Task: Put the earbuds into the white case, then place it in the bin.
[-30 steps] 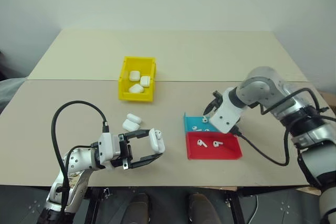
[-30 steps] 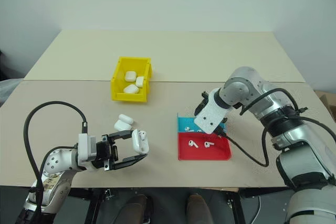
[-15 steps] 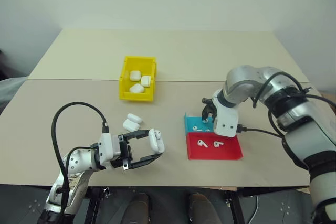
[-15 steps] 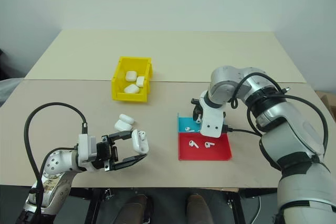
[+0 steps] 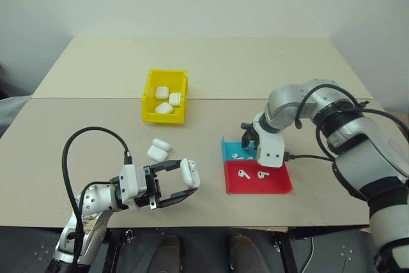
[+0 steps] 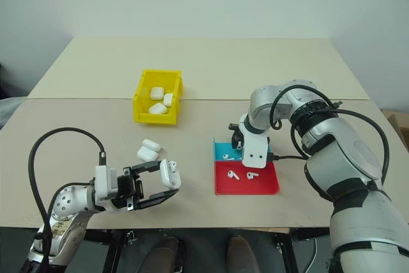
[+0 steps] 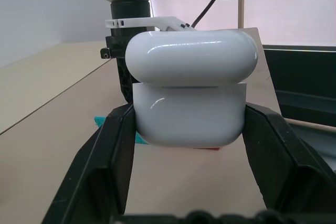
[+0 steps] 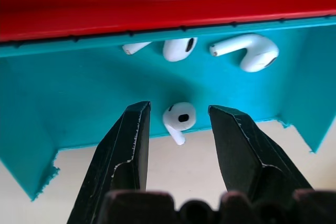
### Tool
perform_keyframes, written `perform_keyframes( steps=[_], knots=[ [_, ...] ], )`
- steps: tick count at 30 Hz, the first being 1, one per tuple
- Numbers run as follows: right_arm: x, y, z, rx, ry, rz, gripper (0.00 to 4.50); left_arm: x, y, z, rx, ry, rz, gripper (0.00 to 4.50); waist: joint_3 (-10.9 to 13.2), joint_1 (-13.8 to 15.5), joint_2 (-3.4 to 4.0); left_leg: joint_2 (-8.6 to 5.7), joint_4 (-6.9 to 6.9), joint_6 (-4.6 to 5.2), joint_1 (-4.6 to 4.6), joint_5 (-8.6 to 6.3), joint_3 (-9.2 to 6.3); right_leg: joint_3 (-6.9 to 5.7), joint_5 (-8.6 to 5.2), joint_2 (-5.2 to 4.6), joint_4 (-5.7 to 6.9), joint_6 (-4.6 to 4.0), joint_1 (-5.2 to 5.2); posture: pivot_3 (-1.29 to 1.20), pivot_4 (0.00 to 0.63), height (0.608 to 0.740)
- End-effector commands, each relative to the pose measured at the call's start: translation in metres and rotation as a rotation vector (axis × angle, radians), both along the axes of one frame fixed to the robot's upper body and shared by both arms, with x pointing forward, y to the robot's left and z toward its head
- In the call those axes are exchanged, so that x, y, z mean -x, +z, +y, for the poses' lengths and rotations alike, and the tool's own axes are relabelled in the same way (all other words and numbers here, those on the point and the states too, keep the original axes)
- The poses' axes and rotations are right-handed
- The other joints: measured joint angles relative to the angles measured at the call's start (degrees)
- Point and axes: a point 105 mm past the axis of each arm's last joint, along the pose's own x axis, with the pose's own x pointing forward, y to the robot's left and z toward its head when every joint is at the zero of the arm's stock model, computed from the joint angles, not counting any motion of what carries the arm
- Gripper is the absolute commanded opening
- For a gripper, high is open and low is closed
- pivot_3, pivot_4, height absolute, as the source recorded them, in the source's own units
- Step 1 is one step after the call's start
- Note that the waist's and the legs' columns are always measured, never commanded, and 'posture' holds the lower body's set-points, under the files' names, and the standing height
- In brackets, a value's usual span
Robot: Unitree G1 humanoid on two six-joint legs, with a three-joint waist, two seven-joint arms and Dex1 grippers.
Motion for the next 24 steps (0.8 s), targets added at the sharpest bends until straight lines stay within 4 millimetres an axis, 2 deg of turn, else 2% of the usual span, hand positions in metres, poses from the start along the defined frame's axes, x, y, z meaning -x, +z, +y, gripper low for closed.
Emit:
perform_keyframes(
  steps=[1,24],
  knots=[
    [-0.003,0.009,0.003,-0.005,0.022,-0.028,2.18,0.004,0.009,-0.002,-0.004,-0.009,-0.047,2.77,0.0,-0.2,0.00,0.01,0.00,0.00,0.02,0.00,0.00,0.01,-0.01,0.03,0.02,-0.01,0.01,0.00,0.150,0.740],
    [-0.009,0.006,0.017,-0.040,0.074,-0.063,2.18,0.005,0.009,-0.002,-0.006,-0.003,-0.045,2.77,0.0,-0.9,0.00,0.14,-0.03,0.00,0.14,0.00,-0.02,0.06,-0.09,0.21,0.21,-0.16,0.00,0.00,0.150,0.740]
  ],
)
